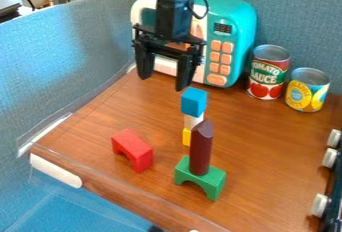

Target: Put the blue cube on top of the cylinder

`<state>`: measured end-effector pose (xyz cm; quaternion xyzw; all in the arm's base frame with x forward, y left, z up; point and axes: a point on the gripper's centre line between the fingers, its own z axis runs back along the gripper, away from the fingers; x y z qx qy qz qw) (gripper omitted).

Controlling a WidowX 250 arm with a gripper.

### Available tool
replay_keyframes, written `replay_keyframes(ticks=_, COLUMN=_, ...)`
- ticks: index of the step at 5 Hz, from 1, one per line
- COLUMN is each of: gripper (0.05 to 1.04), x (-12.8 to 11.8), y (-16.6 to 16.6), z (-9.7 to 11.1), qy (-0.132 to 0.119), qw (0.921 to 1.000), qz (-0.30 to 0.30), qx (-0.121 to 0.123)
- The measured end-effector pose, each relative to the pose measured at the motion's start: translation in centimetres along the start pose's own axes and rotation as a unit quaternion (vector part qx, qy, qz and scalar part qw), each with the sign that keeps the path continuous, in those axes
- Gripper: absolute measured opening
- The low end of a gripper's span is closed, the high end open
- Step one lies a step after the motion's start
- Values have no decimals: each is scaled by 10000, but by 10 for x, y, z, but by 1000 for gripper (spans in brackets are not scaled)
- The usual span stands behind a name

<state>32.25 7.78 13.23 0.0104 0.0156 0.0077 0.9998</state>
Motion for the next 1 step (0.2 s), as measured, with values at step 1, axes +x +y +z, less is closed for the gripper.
replay_keyframes(ticks=1, gripper=999, x=-26, y=13, z=-11, qy=133, qw=9999, qz=20, qx=-38)
